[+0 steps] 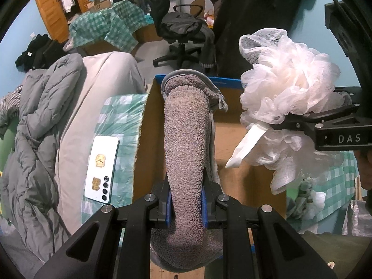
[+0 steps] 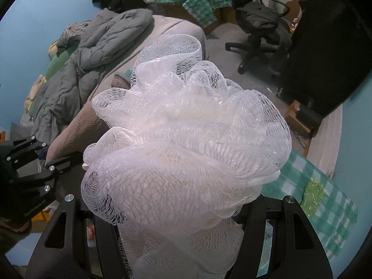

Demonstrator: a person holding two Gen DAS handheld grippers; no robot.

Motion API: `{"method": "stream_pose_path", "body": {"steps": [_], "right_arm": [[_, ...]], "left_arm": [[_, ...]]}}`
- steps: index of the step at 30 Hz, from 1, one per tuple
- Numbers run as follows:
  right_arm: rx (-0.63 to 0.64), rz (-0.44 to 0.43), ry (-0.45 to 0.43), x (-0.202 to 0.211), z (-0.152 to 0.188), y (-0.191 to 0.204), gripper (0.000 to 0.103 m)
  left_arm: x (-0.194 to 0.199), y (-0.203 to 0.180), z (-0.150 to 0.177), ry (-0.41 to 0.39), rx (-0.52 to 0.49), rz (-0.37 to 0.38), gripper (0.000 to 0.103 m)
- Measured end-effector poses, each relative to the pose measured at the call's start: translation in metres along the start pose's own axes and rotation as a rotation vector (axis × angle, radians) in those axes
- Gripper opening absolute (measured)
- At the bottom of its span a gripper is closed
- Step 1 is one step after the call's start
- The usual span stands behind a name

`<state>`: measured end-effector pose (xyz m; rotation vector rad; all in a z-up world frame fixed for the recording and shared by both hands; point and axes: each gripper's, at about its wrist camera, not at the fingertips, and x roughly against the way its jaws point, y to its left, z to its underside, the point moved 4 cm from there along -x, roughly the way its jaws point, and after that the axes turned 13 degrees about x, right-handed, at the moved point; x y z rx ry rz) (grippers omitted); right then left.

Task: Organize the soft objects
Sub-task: 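Lift the grey sock and white puff and carry both over the cardboard box, then lower the grey sock into the box with the left tool while the right tool drops the puff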

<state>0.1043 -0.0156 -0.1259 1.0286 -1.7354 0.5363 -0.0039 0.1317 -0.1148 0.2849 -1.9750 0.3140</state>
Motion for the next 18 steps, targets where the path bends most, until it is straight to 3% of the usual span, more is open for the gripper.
{"method": "stream_pose_path", "body": {"steps": [12, 18], "right_arm": [[0.011, -0.001, 0.035, -0.028, -0.018, 0.006, 0.063], [0.015, 0.016, 0.051, -0.038, -0.024, 0.008, 0.069]], "left_arm": [[-0.02, 0.013, -0.004, 0.035, 0.013, -0.016, 0.019], [-0.024, 0.013, -0.005, 0.042, 0.01, -0.028, 0.02]]}}
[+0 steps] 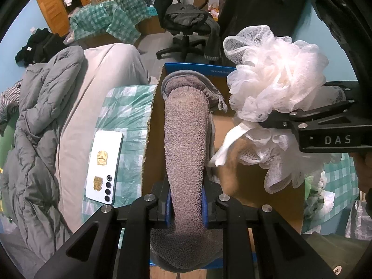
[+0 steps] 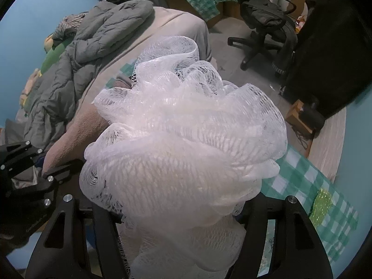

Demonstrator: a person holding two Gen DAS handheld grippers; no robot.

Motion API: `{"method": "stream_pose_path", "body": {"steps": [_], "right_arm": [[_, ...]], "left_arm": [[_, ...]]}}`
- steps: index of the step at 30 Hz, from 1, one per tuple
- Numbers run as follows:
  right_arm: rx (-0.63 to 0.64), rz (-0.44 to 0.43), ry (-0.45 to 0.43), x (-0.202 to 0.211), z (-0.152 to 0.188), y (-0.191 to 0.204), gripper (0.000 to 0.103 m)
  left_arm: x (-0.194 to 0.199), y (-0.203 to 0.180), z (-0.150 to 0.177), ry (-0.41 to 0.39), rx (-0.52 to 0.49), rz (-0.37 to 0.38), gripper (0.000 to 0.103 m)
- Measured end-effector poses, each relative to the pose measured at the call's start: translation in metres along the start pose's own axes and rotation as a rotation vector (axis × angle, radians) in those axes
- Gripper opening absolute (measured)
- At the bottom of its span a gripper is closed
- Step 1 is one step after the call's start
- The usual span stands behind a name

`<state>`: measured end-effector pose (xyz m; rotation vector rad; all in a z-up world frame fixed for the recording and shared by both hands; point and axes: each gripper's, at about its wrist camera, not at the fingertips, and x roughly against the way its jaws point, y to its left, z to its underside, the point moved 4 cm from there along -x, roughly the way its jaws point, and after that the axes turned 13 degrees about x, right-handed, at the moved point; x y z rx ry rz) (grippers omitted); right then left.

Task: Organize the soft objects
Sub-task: 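Lower the grey sock into the box with the left tool while the right tool drops the puff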

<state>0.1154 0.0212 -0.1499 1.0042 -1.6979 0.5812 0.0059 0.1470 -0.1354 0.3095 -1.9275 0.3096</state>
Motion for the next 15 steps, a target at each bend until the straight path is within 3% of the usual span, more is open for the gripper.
{"method": "stream_pose_path", "body": {"steps": [6, 10, 15], "right_arm": [[-0.006, 0.036, 0.013, -0.004, -0.002, -0.002, 0.085], [-0.009, 0.051, -0.007, 0.001, -0.003, -0.004, 0.087], [-0.013, 0.051, -0.043, 0.009, -0.005, -0.001, 0.087]], "left_arm": [[0.002, 0.0, 0.001, -0.006, -0.007, -0.02, 0.028], [0.009, 0.0, 0.002, -0.027, -0.009, -0.025, 0.04], [0.014, 0.001, 0.003, -0.038, -0.006, -0.019, 0.041]]}}
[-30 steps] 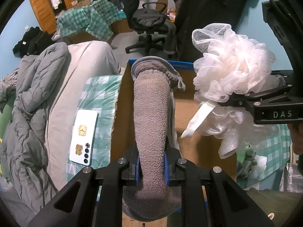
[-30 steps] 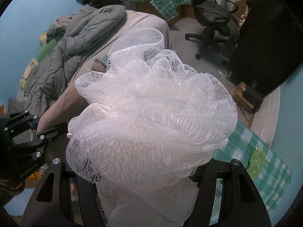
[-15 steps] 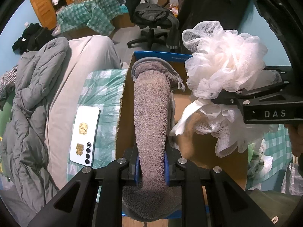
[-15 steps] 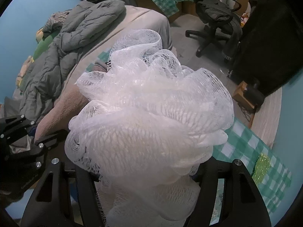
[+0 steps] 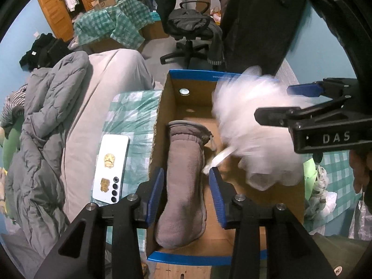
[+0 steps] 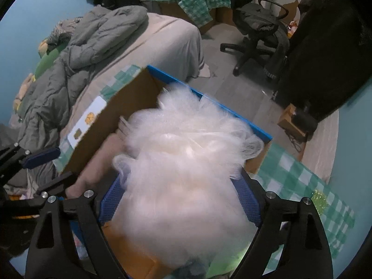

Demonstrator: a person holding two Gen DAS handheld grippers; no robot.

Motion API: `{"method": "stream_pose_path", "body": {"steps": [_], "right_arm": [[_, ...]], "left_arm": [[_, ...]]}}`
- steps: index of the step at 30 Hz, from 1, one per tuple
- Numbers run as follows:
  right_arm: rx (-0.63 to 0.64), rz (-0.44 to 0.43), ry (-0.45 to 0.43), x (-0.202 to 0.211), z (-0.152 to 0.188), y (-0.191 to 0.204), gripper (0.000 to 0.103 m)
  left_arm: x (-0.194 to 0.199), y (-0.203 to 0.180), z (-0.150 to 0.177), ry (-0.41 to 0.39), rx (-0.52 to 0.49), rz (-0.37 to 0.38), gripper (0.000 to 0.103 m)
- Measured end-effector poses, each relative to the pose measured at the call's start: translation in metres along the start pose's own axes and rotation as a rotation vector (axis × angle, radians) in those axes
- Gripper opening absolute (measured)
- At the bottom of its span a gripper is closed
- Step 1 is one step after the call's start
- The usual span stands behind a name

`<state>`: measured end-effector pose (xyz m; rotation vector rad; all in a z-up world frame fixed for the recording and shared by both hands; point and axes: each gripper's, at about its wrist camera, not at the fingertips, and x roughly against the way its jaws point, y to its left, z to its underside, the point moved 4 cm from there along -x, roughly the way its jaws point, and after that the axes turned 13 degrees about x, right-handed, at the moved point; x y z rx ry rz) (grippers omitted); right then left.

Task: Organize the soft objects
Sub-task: 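Lower the grey sock into the box with the left tool while the right tool drops the puff, then move both tools back over the remaining items on the table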

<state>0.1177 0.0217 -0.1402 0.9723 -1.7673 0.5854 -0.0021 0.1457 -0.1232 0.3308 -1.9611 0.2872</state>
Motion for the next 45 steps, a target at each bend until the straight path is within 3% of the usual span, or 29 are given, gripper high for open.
{"method": "stream_pose_path", "body": {"steps": [15, 24, 32, 45], "right_arm": [[-0.01, 0.012, -0.046, 0.032, 0.002, -0.002, 0.087], [-0.039, 0.029, -0.054, 0.05, 0.017, -0.014, 0.087], [-0.072, 0.049, -0.05, 0.064, 0.041, -0.034, 0.087], [-0.166, 0.091, -0.035, 0.083, 0.088, -0.08, 0.087]], "left_arm": [[0.019, -0.013, 0.005, -0.024, 0.003, 0.015, 0.042], [0.031, -0.029, 0.008, -0.041, 0.004, 0.036, 0.052], [0.037, -0.05, 0.007, -0.051, -0.003, 0.058, 0.064], [0.035, -0.101, 0.008, -0.033, -0.072, 0.094, 0.065]]}}
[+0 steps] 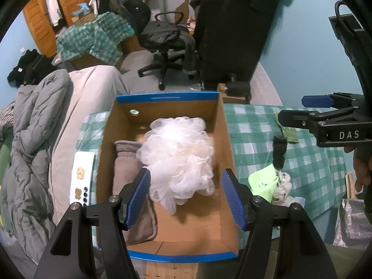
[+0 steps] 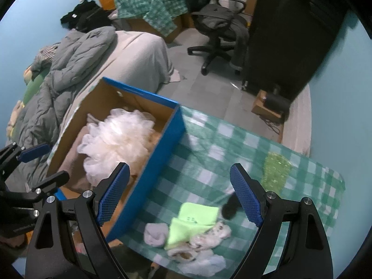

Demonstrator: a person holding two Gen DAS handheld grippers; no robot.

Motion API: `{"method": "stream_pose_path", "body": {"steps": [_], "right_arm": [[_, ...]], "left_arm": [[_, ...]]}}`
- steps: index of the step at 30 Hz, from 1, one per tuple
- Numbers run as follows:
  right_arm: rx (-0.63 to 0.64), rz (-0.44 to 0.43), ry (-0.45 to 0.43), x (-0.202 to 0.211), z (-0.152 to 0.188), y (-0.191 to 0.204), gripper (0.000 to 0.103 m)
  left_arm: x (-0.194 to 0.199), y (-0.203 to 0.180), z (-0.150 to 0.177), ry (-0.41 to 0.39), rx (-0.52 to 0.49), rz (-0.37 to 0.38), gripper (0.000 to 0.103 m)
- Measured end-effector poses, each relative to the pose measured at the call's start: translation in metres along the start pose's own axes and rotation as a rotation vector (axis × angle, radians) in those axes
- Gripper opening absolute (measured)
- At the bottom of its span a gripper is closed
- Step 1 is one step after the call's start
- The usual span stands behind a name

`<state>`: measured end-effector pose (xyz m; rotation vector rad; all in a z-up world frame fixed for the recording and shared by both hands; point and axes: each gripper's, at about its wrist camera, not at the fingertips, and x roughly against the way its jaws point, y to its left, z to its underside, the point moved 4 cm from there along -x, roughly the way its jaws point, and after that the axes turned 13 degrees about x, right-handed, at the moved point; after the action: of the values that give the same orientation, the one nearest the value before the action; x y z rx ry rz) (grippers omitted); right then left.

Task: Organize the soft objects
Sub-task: 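Move both tools back over the remaining items on the table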

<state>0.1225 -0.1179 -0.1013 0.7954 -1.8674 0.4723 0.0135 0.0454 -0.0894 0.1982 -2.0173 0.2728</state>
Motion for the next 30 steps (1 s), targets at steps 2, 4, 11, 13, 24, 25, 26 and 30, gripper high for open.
{"method": "stream_pose_path", "body": {"steps": [2, 4, 11, 13, 24, 25, 26, 30], "right_arm": [[-0.012, 0.008, 0.005, 0.002, 0.007, -0.01, 0.087], [-0.027, 0.015, 0.009, 0.003, 0.013, -0.022, 0.087], [-0.069, 0.032, 0.029, 0.008, 0.035, -0.054, 0.087], [-0.082, 0.034, 0.036, 0.009, 0.043, -0.063, 0.087], [-0.127, 0.021, 0.075, 0.009, 0.079, -0.083, 0.087], [-0.13, 0.019, 0.077, 0.009, 0.083, -0.085, 0.087], [-0.137, 0.017, 0.081, 0.01, 0.087, -0.085, 0.087], [-0.17, -0.003, 0.102, 0.009, 0.107, -0.083, 0.087]], "left_arm": [[-0.001, -0.007, 0.0, 0.003, -0.011, 0.006, 0.065], [-0.002, -0.015, -0.001, 0.006, -0.022, 0.011, 0.065], [-0.009, -0.047, 0.002, 0.028, -0.057, 0.033, 0.07], [-0.011, -0.056, 0.004, 0.035, -0.065, 0.04, 0.07], [-0.033, -0.088, 0.034, 0.122, -0.073, 0.068, 0.07], [-0.034, -0.09, 0.037, 0.129, -0.077, 0.069, 0.07], [-0.036, -0.093, 0.042, 0.137, -0.084, 0.069, 0.07], [-0.04, -0.098, 0.056, 0.164, -0.095, 0.072, 0.07]]}}
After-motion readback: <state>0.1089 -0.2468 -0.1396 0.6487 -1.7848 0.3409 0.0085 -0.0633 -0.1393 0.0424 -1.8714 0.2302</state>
